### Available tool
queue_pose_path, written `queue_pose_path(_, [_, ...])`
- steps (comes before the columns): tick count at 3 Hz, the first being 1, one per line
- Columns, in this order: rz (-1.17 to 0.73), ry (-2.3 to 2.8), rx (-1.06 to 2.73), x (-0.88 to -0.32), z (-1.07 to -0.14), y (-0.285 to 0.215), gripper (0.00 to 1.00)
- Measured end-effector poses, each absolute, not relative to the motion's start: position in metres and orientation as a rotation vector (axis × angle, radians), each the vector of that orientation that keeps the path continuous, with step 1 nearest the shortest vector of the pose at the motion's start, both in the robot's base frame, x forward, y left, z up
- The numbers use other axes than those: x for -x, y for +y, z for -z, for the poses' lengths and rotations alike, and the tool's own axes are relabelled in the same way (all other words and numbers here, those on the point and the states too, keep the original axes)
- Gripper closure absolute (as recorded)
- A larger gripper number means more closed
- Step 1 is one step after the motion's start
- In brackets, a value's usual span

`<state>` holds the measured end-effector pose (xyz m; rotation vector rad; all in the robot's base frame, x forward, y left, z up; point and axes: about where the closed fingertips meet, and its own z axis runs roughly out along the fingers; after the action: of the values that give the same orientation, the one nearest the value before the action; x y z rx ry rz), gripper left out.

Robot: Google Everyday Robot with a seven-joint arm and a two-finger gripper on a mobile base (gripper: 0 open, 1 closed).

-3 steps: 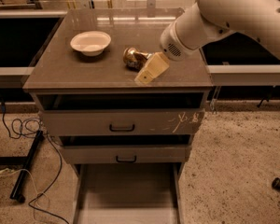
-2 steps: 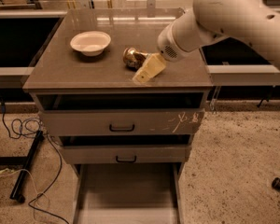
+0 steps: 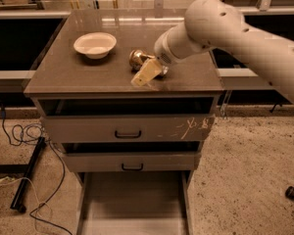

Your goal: Place orange can into bottom drawer

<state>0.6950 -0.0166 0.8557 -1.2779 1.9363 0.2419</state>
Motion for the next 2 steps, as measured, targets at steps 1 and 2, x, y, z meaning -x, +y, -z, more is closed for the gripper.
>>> queue_pose_path(1, [-0.276,1.927,1.292,-0.714,-0.8443,-0.0029,0.0])
queue_pose_path(2, [-0.278,1.925,1.29,-0.7158,-0.8445,-0.0023,0.19])
